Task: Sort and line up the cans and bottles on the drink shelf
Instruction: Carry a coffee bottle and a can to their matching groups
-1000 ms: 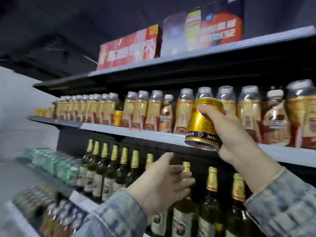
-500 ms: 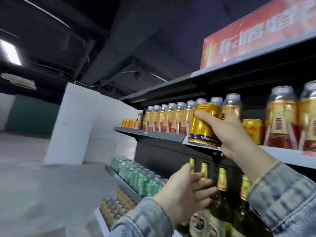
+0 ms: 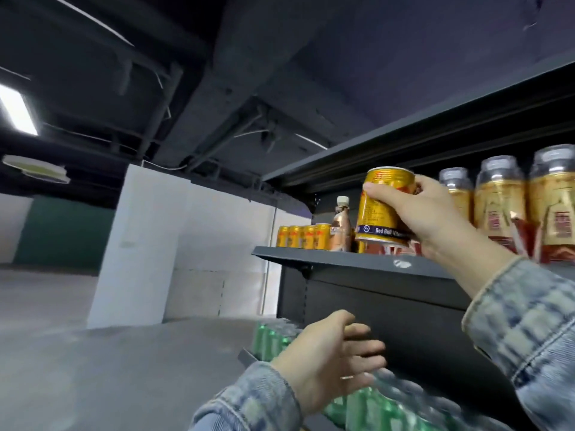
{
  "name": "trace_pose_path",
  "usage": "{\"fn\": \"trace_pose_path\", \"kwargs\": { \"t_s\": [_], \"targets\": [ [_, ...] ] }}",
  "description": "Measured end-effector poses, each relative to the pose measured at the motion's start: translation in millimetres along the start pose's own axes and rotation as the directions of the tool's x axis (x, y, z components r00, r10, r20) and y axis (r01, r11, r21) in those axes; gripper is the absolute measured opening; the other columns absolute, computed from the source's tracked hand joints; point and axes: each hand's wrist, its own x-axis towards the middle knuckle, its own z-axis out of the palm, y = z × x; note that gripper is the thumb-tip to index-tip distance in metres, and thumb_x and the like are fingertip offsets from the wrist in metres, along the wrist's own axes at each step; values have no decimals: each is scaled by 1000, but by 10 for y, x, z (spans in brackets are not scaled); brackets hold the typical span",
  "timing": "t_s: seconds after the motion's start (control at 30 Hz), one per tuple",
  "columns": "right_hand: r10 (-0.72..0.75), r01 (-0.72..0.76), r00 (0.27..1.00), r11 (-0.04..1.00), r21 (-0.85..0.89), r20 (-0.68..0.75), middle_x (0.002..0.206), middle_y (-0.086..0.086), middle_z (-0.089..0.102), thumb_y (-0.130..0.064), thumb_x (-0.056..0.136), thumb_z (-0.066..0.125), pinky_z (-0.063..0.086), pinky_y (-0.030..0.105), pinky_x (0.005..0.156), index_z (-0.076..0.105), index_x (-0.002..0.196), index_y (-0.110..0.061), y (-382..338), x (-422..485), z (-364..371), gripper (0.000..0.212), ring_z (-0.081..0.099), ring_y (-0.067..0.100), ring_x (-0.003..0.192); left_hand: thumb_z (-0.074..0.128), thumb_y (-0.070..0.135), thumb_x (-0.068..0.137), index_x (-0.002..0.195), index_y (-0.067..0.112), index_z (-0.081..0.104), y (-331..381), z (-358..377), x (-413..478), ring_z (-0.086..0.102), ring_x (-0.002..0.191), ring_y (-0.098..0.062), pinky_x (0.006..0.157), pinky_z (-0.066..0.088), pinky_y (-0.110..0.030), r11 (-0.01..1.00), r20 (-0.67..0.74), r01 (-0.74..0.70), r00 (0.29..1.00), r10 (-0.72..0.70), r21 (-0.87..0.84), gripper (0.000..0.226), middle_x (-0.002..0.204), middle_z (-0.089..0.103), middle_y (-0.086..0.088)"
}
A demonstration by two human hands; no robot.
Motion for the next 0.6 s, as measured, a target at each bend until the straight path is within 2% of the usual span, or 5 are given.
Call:
{"fn": "trace_pose_path", "kwargs": {
  "t_s": [0.2, 0.3, 0.37, 0.5, 0.6],
  "targets": [
    [-8, -16, 991, 986, -169, -137, 109, -1, 54, -39, 74, 75, 43, 25, 57, 41, 130, -20, 499, 842, 935, 68, 55, 12, 82, 41, 23, 93, 93, 16, 64, 539, -1013, 1153, 66, 70, -10, 64, 45, -22, 981, 105, -31, 994, 11, 192, 24, 82, 73, 1],
    [-34, -32, 972, 963, -269, -234, 115, 2, 53, -40, 74, 74, 49, 32, 71, 38, 135, -21, 718, 1208, 1104, 73, 56, 21, 97, 43, 21, 93, 88, 20, 64, 736, -1220, 1679, 65, 66, -8, 61, 43, -21, 948, 179, -146, 979, 97, 284, 22, 76, 72, 4],
    [-45, -49, 955, 951, -306, -292, 116, 4, 53, -38, 74, 75, 51, 39, 78, 37, 137, -21, 877, 1401, 1137, 75, 57, 24, 100, 45, 20, 93, 86, 20, 63, 852, -1311, 2018, 65, 65, -7, 59, 44, -20, 895, 214, -296, 948, 234, 334, 19, 79, 71, 3],
    [-78, -76, 916, 928, -364, -392, 117, 7, 55, -34, 74, 76, 48, 31, 63, 39, 137, -18, 1157, 1657, 1145, 75, 57, 23, 93, 52, 21, 91, 93, 23, 62, 1132, -1400, 2617, 63, 81, -8, 67, 50, -21, 648, 267, -660, 749, 606, 381, 10, 91, 66, 5],
    [-44, -152, 893, 907, -392, -449, 119, 9, 57, -33, 71, 78, 48, 31, 60, 40, 136, -19, 1314, 1779, 1196, 77, 60, 25, 95, 53, 23, 91, 113, 22, 59, 1450, -1374, 2999, 56, 85, -4, 71, 45, -16, 408, 309, -794, 567, 763, 450, 23, 102, 61, 8]
  ]
}}
